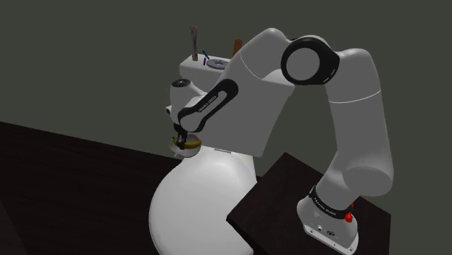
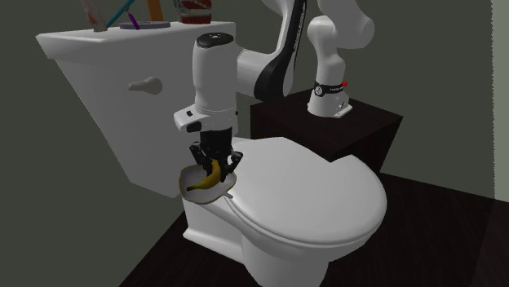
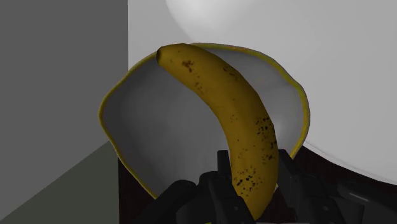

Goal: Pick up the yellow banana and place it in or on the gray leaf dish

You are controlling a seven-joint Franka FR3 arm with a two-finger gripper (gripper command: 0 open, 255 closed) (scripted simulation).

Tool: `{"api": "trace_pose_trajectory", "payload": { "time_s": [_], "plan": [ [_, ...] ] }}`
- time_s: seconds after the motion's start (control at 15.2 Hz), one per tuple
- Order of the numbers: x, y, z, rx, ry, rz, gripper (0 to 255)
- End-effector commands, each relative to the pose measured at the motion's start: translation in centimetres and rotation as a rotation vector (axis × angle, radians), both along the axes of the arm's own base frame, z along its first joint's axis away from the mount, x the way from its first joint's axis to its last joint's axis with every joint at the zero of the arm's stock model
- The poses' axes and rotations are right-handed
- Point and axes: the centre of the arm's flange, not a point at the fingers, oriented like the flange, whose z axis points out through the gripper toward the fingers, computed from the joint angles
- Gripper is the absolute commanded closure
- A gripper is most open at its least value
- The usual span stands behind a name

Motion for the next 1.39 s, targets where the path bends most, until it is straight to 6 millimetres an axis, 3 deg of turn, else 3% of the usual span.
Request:
{"api": "trace_pose_trajectory", "payload": {
  "time_s": [0.0, 0.4, 0.46, 0.79, 1.06, 1.32],
  "plan": [
    [0.0, 0.0, -0.2, 0.000, -0.001, 0.000, 255],
    [0.0, 0.0, -0.2, 0.000, -0.001, 0.000, 255],
    [0.0, 0.0, -0.2, 0.000, -0.001, 0.000, 0],
    [0.0, 0.0, -0.2, 0.000, -0.001, 0.000, 0],
    [-0.4, 0.3, 4.7, 0.000, -0.001, 0.000, 0],
    [-0.4, 0.3, 4.7, 0.000, -0.001, 0.000, 0]
  ]
}}
